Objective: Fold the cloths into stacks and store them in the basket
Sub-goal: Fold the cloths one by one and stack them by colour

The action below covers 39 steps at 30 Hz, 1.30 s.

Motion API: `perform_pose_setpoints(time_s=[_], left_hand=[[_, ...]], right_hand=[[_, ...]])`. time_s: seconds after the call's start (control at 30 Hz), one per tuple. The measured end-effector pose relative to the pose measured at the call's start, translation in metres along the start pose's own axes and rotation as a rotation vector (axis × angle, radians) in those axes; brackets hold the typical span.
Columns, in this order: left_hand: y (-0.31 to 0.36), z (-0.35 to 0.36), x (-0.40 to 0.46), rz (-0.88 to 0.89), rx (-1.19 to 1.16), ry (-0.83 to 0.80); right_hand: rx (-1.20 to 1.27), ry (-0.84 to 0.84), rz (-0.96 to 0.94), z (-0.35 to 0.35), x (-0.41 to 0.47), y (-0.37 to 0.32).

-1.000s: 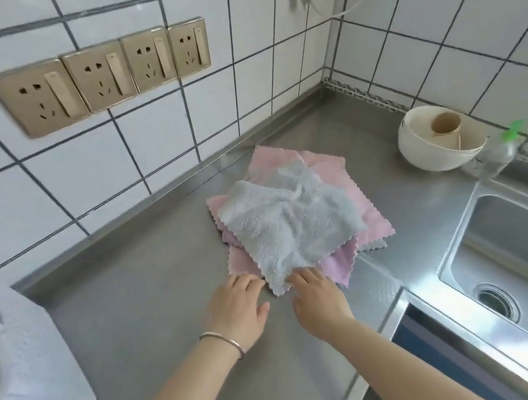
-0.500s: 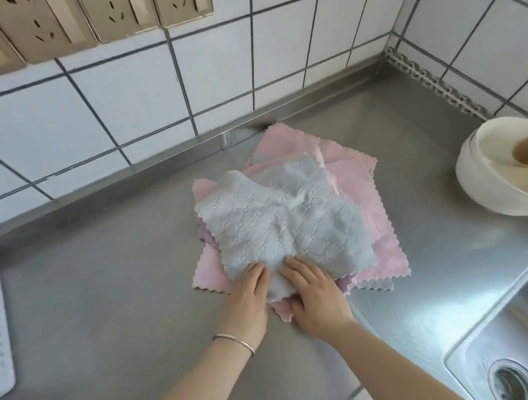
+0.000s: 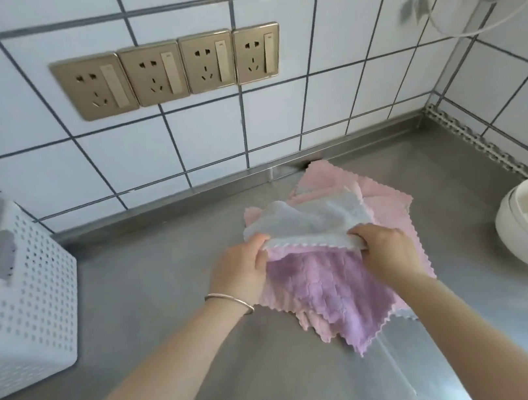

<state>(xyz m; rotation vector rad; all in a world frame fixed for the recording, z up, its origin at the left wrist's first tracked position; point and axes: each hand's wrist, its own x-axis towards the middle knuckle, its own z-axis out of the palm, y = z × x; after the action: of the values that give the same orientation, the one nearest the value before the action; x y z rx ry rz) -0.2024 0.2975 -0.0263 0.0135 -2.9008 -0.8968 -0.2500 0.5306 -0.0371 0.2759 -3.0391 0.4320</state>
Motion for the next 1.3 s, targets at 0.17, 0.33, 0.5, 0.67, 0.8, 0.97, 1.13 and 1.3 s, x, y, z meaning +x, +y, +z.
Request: perform_pose_setpoints(time_s=[0.17,0.33,0.5,0.67,0.8,0.97,1.13,1.3], left_hand=[[-0.020,-0.110,0.002,0.031,-0.180,0.201],[-0.057,-0.204,0.011,-0.055,-0.006,0.339],[-0.082,-0.257,-0.008,-0.113,0.057,0.330],[-0.111,-0.267,-0.089,-0.066,-0.114,0.214],[-0.138,-0.221,-0.153,-0.108,-0.150,-0.006],[-0.182,-0.131,-0.207,-0.317,-0.031,-0.279],[-0.205,-0.084,-0.239,-0.468,-0.023,-0.438],[-0.209,-0.083,-0.255,-0.498,-0.017,-0.556]], right_hand=[[0.157,0.011,-0.091,-0.074,0.037,-0.051],[0.102,-0.022,-0.219,-0.104,0.071,-0.128],[0.124,0.029,-0.269,-0.102,0.072,-0.183],[0.244,0.136,-0.468,-0.090,0.019,-0.198],[0.256,-0.046,-0.488,-0.039,-0.028,-0.178],[0.020,-0.386,-0.501,0.049,-0.076,-0.145],[-0.030,-0.565,-0.449,0.092,-0.108,-0.132],[-0.152,-0.784,-0.407,0.091,-0.121,-0.131]])
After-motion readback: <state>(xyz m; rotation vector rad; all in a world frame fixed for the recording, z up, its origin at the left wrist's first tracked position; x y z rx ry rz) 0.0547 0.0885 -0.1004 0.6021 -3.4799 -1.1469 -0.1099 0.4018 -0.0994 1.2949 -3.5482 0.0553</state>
